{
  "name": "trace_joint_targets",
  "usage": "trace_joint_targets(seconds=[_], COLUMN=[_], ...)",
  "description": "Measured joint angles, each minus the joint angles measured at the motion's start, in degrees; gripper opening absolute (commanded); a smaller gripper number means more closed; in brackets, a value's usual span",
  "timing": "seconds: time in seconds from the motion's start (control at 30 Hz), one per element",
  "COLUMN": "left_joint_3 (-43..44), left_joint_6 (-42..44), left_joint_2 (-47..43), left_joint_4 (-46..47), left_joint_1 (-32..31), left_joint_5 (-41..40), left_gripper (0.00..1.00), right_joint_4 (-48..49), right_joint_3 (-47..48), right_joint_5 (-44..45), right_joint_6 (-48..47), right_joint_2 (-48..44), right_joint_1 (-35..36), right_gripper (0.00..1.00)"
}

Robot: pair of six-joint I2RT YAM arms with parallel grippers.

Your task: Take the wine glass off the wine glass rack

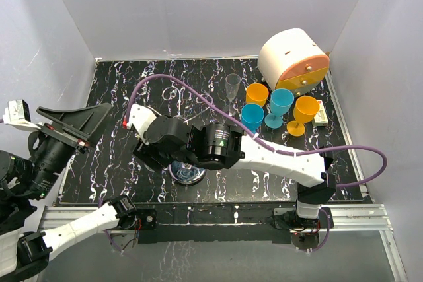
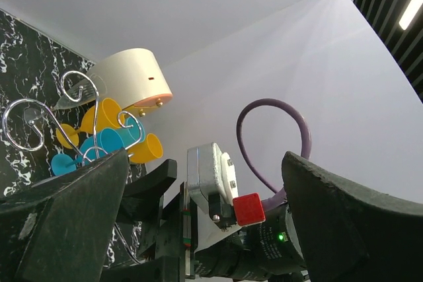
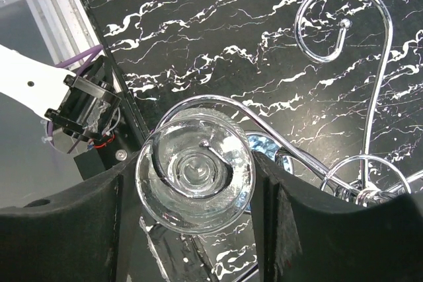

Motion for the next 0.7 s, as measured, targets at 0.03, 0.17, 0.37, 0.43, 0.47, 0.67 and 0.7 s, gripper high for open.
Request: trace_joint_targets(seconds=[0.03,0.17,0.37,0.43,0.47,0.67,0.7], left_joint_3=[0.0,0.0,-0.1,-0.4,-0.6,-0.7,-0.7], left_joint_6=[0.0,-0.1,-0.2,-0.2,-0.2,-0.2,-0.2], left_joint_2=[-0.1,-0.3,-0.4,-0.5,-0.5,-0.5,-0.5], left_joint_4=[0.0,0.0,0.0,-0.1,-0.1,-0.2,-0.2], left_joint_1=[0.0,0.0,0.0,0.0,0.0,0.0,0.0], left_joint_5=[0.0,-0.2,-0.3,-0.3,-0.3,-0.3,-0.3], left_gripper=[0.99,0.99,0.99,0.99,0.99,0.99,0.99], right_joint_4=[0.0,-0.1,-0.6,-0.9,-0.9,-1.0,-0.9], right_joint_3=[0.3,0.4,0.7,0.9,1.0,1.0,1.0], right_joint_5=[0.0,0.0,0.0,0.0,0.0,-0.3,-0.3], right_joint_6=[0.0,0.1,0.2,0.4,0.5,1.2,1.4], right_joint_2=[0.2,0.2,0.2,0.2,0.2,-0.1,-0.2], right_joint_1=[0.0,0.0,0.0,0.0,0.0,0.0,0.0], right_gripper=[0.55,0.56,0.41,0.37,0.35,0.26,0.25])
